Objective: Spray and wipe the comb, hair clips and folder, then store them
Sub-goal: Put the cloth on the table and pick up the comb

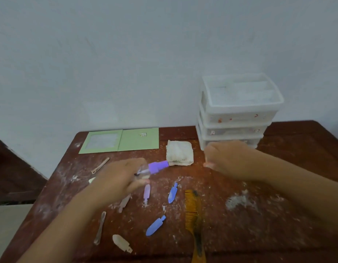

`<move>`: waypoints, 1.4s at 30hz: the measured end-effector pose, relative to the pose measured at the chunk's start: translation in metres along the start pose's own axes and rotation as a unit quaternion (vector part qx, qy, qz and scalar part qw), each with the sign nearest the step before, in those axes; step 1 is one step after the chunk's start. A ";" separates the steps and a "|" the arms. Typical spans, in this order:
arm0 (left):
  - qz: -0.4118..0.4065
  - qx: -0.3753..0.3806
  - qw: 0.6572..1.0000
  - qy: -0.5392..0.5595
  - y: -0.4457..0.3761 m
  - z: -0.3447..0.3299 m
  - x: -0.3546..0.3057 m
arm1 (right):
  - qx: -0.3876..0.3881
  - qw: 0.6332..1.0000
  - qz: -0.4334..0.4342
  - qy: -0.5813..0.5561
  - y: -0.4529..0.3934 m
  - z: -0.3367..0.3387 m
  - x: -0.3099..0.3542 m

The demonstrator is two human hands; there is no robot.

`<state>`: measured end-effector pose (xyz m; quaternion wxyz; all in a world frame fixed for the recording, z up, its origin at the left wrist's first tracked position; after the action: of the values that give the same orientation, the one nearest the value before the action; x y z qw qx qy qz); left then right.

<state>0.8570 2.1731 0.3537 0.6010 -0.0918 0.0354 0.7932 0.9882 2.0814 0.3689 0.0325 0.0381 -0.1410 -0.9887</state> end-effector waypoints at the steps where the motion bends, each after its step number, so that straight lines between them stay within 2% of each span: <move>1: 0.031 -0.004 0.999 0.023 0.008 0.001 0.018 | 0.001 0.999 -0.030 -0.024 0.004 0.000 -0.016; 4: 0.081 -0.033 0.994 0.068 0.020 -0.001 0.043 | -0.052 0.994 -0.034 -0.086 0.006 -0.003 -0.037; 6: 0.099 -0.045 0.981 0.159 0.021 -0.013 0.049 | -0.122 0.987 0.005 -0.109 -0.008 -0.001 -0.029; 8: 0.100 -0.061 0.960 0.255 0.018 -0.028 0.046 | -0.178 0.970 0.003 -0.165 -0.014 -0.003 -0.026; 11: 0.182 -0.105 0.892 0.401 0.026 -0.056 0.066 | -0.214 0.939 -0.028 -0.267 -0.047 -0.021 -0.029; 15: 0.263 -0.111 0.786 0.549 0.046 -0.105 0.087 | -0.144 0.913 -0.087 -0.373 -0.119 -0.076 -0.030; 18: 0.306 -0.136 0.767 0.547 0.070 -0.120 0.099 | -0.104 0.917 -0.117 -0.367 -0.175 -0.106 -0.019; 22: 0.335 -0.165 0.753 0.541 0.098 -0.121 0.106 | -0.092 0.915 -0.170 -0.353 -0.231 -0.129 -0.020; 27: 0.400 -0.207 0.686 0.572 0.131 -0.122 0.120 | -0.104 0.918 -0.232 -0.305 -0.265 -0.139 -0.024; 32: 0.399 -0.244 0.641 0.608 0.139 -0.114 0.117 | -0.078 0.936 -0.263 -0.219 -0.261 -0.140 -0.022; 34: 0.398 -0.267 0.622 0.619 0.141 -0.110 0.116 | -0.094 0.936 -0.241 -0.240 -0.250 -0.134 -0.014; 35: 0.396 -0.270 0.624 0.618 0.140 -0.107 0.114 | -0.110 0.929 -0.217 -0.280 -0.243 -0.128 -0.008; 37: 0.392 -0.268 0.649 0.594 0.137 -0.104 0.111 | -0.135 0.896 -0.134 -0.400 -0.223 -0.109 0.013; 40: 0.363 -0.259 0.745 0.495 0.126 -0.092 0.101 | -0.072 0.812 0.016 -0.578 -0.185 -0.080 0.064; 42: 0.335 -0.228 0.807 0.431 0.113 -0.088 0.088 | -0.047 0.772 0.065 -0.630 -0.160 -0.069 0.087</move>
<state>0.7344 2.2104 0.2447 0.1830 -0.5409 0.1373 0.8094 0.8992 2.2095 0.2524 0.0028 -0.6044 -0.0856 -0.7920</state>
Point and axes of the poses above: each hand's wrist, its own y-axis away from the middle knuckle, its own z-axis out of the back of the hand, x = y × z, the point moved 9 cm from there along -y, towards the middle knuckle, and after that the axes turned 10 degrees about x, right-handed, at the moved point
